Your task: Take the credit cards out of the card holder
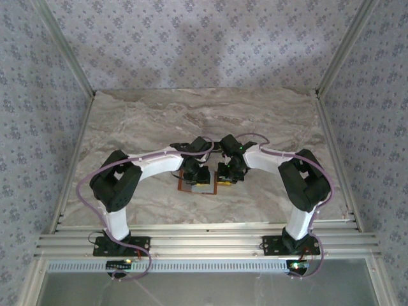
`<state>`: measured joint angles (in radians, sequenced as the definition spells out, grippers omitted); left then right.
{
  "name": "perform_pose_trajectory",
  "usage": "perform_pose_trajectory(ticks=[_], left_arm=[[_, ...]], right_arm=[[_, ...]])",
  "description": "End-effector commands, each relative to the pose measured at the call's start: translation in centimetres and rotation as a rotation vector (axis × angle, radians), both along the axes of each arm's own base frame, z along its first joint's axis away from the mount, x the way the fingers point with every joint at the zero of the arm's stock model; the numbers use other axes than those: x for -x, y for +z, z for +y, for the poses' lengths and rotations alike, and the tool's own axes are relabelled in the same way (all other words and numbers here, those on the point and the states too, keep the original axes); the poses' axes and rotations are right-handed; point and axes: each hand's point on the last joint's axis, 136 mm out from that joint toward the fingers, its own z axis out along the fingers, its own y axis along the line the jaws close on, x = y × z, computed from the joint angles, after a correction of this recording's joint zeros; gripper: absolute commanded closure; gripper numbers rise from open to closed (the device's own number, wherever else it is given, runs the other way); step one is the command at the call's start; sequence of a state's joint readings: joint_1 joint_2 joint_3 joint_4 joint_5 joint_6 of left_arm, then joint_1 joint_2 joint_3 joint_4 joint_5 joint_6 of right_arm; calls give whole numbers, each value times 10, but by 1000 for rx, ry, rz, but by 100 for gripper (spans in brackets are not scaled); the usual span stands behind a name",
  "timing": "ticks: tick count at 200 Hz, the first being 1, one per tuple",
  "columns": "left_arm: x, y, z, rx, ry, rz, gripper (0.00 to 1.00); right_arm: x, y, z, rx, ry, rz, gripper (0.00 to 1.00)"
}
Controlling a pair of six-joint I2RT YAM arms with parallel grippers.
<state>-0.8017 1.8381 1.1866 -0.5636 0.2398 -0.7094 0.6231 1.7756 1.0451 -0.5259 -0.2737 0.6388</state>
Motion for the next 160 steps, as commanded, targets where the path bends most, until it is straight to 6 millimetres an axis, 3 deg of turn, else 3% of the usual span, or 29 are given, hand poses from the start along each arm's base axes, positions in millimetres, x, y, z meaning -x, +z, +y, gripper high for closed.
perform_pose_trajectory(ticks=[1,160], left_arm=[[-1,9,30,-155,-23,-51,76],[-11,40,76,-417,-52,-187,62]], right_arm=[[5,-9,-9,44,-4,17,75],[6,-1,-7,47,4,7,75]])
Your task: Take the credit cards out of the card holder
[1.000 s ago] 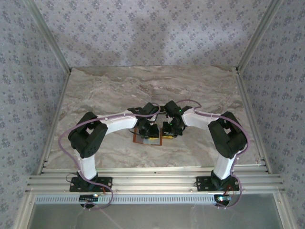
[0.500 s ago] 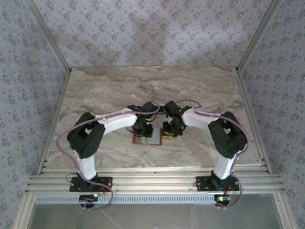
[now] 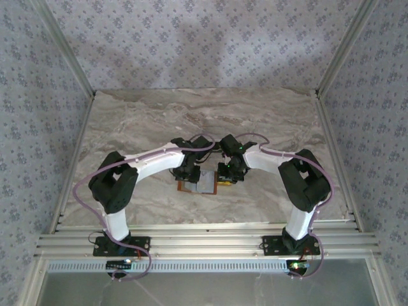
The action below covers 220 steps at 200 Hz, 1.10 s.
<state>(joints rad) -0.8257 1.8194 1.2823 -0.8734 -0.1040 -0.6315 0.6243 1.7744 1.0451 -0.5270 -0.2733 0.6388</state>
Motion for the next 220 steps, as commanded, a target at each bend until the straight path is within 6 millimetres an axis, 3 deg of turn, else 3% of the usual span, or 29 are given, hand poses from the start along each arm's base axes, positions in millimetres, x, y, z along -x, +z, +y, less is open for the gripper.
perform_pose_trajectory(ticks=[1,37,85,129,156,220], left_arm=[[-3,24,13,-39,-19,-59,62],[-6,30,21,-4,9,-67,63],[-11,44,25,167,74,-75,64],[-18,56,-4,436,103,-53,65],[-21,52,-22,516,101,-16,66],[-25,32,-37,569,109,51,68]], right_arm=[[6,-2,-7,47,3,8,75],[5,7,-6,40,4,-10,75],[-1,28,1,16,12,-59,73],[-5,40,10,0,26,-72,71],[-8,40,20,-15,37,-69,67],[-8,18,33,-9,58,-26,61]])
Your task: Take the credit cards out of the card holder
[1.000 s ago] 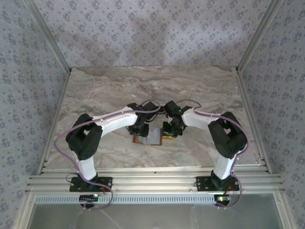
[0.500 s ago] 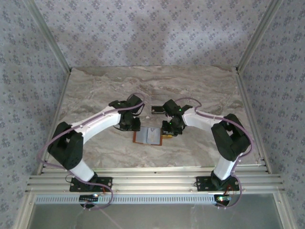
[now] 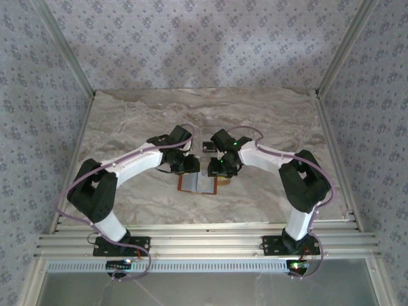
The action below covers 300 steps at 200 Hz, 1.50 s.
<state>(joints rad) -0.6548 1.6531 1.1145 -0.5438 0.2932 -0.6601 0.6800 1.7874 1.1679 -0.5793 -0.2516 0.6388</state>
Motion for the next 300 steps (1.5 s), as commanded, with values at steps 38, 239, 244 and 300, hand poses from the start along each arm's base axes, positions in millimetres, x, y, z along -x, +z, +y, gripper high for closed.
perform_pose_trajectory(ticks=[38,239,244,300], left_arm=[[-4,-8,-11,61,3,39,69],[4,-56,-13,84,6,171,84],[5,-57,-13,84,6,173,84],[7,-60,-14,88,-8,187,85]], right_arm=[[3,-22,3,38,12,46,62],[7,-33,-4,60,6,67,71],[7,-33,-4,60,7,67,71],[8,-33,-4,61,6,69,71]])
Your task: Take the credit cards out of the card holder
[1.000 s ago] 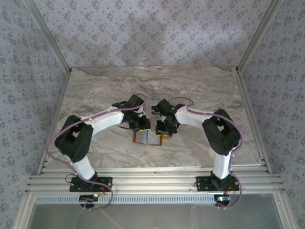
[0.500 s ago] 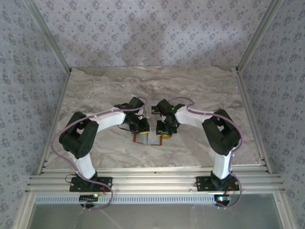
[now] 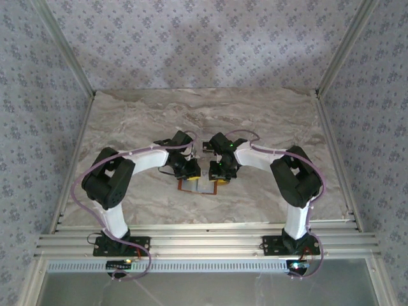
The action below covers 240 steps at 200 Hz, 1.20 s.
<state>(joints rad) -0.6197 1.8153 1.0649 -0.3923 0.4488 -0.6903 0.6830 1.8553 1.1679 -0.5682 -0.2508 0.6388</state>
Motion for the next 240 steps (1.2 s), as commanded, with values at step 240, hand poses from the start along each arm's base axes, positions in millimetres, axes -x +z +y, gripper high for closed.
perform_pose_trajectory(ticks=[240], left_arm=[[8,-9,26,-108,-28,31,87]], right_arm=[[9,-10,-7,34,3,35,70]])
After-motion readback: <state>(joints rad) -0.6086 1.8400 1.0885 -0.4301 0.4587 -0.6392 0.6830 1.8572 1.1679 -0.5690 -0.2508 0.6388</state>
